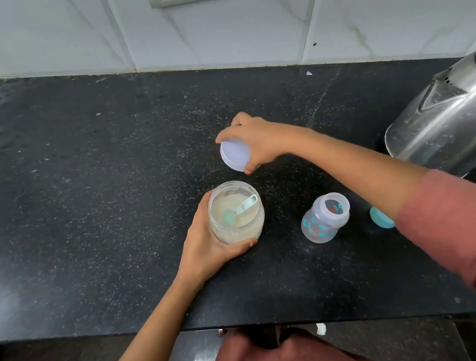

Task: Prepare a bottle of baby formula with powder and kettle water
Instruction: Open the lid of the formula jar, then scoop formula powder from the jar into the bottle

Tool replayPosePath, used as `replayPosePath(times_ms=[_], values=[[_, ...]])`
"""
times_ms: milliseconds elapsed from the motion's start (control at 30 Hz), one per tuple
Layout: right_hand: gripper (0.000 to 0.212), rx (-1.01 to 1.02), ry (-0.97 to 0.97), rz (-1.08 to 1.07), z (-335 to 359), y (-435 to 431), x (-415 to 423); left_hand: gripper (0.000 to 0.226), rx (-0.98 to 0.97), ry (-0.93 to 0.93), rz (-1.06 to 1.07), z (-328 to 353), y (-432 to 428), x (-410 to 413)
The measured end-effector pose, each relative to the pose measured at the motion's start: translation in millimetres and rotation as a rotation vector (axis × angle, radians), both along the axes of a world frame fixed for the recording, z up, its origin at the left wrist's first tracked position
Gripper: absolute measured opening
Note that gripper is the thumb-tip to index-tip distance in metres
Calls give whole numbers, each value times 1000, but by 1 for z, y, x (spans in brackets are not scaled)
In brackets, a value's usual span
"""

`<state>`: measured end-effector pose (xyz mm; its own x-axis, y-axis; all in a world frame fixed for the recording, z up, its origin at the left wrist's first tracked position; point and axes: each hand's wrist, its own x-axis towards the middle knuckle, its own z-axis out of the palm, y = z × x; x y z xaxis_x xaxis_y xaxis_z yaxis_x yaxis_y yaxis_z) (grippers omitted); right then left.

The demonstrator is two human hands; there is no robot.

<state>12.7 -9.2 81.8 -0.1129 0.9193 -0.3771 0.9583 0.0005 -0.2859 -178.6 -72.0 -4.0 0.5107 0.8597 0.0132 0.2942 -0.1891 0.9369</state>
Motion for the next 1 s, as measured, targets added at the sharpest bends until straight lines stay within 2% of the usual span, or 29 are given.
replayPosePath(times_ms=[233, 400, 567, 633, 733, 867, 933, 1000], values=[[83, -75, -144, 24, -53, 18, 2, 80, -4, -13, -9, 1, 1, 0], [82, -65, -128, 40, -67, 20, 2, 81, -4, -9, -10, -1, 1, 0], [93, -63, -80, 10, -59, 15, 4, 82, 5, -11, -15, -2, 1, 0], [83, 15, -2, -15, -46, 9, 3, 83, 5, -12, -17, -3, 1, 0], [57, 133, 186, -67, -20, -8, -2, 83, 6, -14, -23, -3, 2, 0], [24, 239, 333, -74, 11, -44, -16, 84, 1, -15, -18, -3, 1, 0], [16, 222, 385, -73, 20, -62, -24, 83, -6, -14, -19, -1, 0, 0], [15, 193, 356, -52, 21, -73, -31, 83, -18, -15, -17, 0, 0, 0]])
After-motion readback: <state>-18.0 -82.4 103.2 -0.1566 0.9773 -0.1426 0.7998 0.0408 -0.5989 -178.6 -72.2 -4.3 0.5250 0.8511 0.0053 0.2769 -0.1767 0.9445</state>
